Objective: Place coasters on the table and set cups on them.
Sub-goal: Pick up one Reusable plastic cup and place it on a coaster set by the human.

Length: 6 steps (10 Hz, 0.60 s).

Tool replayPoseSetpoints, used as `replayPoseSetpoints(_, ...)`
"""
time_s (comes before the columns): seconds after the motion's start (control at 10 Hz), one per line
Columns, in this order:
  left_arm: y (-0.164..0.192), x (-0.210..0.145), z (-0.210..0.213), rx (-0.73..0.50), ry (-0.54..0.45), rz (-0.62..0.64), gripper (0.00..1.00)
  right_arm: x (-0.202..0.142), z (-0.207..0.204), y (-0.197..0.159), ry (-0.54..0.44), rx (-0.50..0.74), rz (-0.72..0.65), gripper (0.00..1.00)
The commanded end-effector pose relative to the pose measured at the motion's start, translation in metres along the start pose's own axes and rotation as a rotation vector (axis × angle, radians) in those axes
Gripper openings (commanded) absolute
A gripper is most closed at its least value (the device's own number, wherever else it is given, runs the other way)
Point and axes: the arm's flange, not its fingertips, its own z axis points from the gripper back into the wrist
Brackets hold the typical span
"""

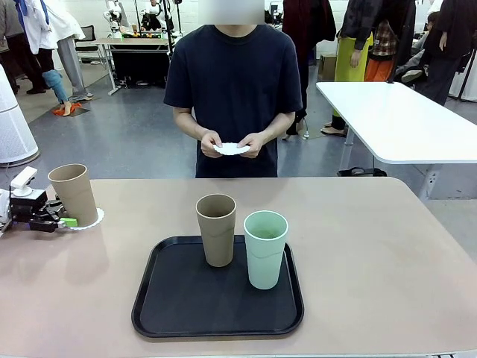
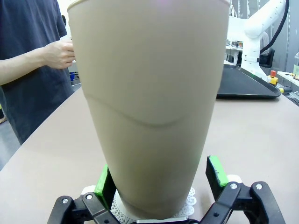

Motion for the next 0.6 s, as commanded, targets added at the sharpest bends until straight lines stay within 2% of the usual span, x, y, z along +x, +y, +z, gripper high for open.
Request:
replayPoseSetpoints(0.0,-0.002,-0.001,0.006,-0.003,0.021,-0.026,1.00,0.001,-0.002,0.000,-0.013,0.006,-0.004,1.00)
replayPoseSetpoints(0.5,-0.003,0.001,0.028,0.010,0.041,-0.027,1.00,0.001,-0.002,0.000,-0.013,0.006,-0.004,1.00)
